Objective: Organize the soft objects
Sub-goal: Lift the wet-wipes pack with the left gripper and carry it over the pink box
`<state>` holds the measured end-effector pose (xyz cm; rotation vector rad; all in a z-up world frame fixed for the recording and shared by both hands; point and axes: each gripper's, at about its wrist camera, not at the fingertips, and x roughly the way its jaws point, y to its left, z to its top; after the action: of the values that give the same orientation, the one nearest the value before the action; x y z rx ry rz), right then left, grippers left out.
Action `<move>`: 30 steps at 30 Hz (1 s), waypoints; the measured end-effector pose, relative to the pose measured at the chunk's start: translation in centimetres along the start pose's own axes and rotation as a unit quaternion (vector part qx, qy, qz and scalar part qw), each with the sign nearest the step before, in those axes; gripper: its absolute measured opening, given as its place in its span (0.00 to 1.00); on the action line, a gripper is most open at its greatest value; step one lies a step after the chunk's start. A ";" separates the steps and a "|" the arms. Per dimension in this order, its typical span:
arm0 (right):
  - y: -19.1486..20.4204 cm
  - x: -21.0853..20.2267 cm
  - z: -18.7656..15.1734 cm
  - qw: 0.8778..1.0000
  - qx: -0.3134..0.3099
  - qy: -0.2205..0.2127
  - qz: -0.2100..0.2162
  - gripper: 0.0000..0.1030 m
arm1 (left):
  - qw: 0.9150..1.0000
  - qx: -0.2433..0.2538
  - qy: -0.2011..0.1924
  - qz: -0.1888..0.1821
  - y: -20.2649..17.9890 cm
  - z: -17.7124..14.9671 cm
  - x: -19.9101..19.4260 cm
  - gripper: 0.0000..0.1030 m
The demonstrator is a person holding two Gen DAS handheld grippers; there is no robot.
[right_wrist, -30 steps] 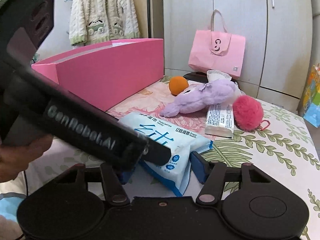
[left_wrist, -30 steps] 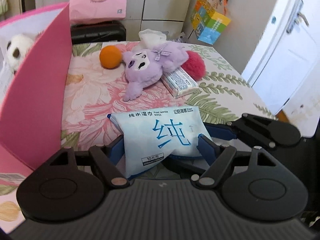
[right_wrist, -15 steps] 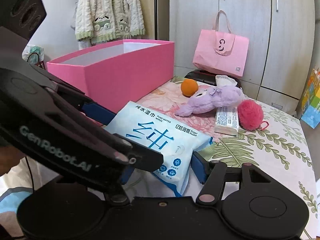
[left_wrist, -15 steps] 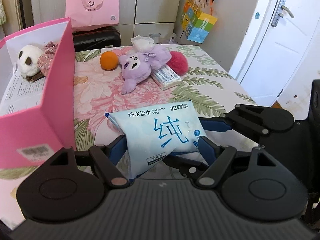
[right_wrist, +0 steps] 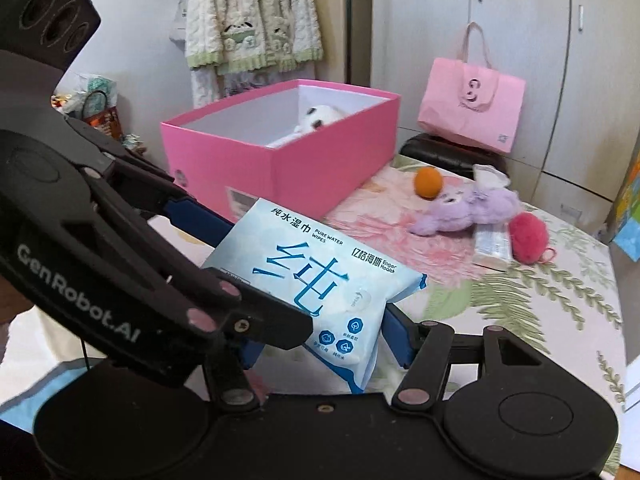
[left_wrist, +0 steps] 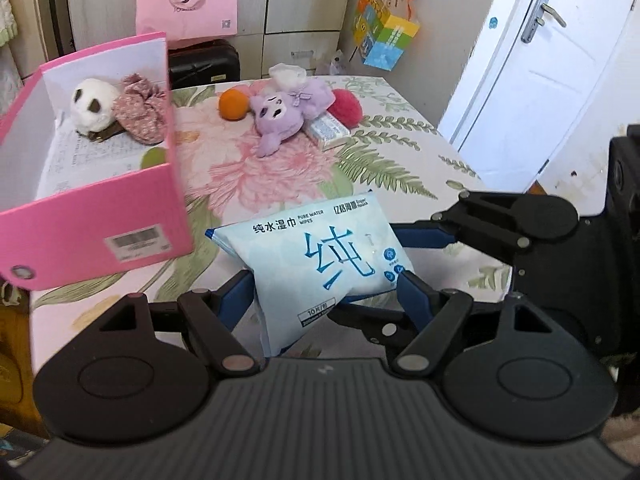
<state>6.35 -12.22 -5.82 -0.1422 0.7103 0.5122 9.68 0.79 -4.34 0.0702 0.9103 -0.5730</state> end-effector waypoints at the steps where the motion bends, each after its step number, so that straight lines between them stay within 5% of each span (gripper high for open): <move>1: 0.5 -0.2 0.3 1.000 -0.004 0.001 0.006 0.64 | 1.000 -0.001 0.003 0.000 0.3 -0.1 -0.7 0.76; 6: 2.6 -0.5 2.1 0.998 -0.029 0.005 0.047 0.65 | 1.000 -0.015 -0.002 0.014 1.7 -0.8 -3.7 0.77; 17: 6.7 -0.9 7.4 0.992 -0.099 -0.060 0.053 0.68 | 0.996 -0.026 -0.070 0.054 5.3 0.4 -9.4 0.76; 22: 6.0 0.7 9.7 0.989 -0.089 -0.098 0.070 0.69 | 0.990 -0.054 -0.119 0.053 8.5 1.5 -9.8 0.76; 30: 4.8 6.0 12.8 0.987 -0.098 -0.122 0.045 0.71 | 0.989 -0.059 -0.127 0.044 13.6 5.8 -6.5 0.74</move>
<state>15.35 -1.83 0.13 -0.2276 0.4265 0.6743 17.52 13.47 1.84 -0.0695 0.6872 -0.4340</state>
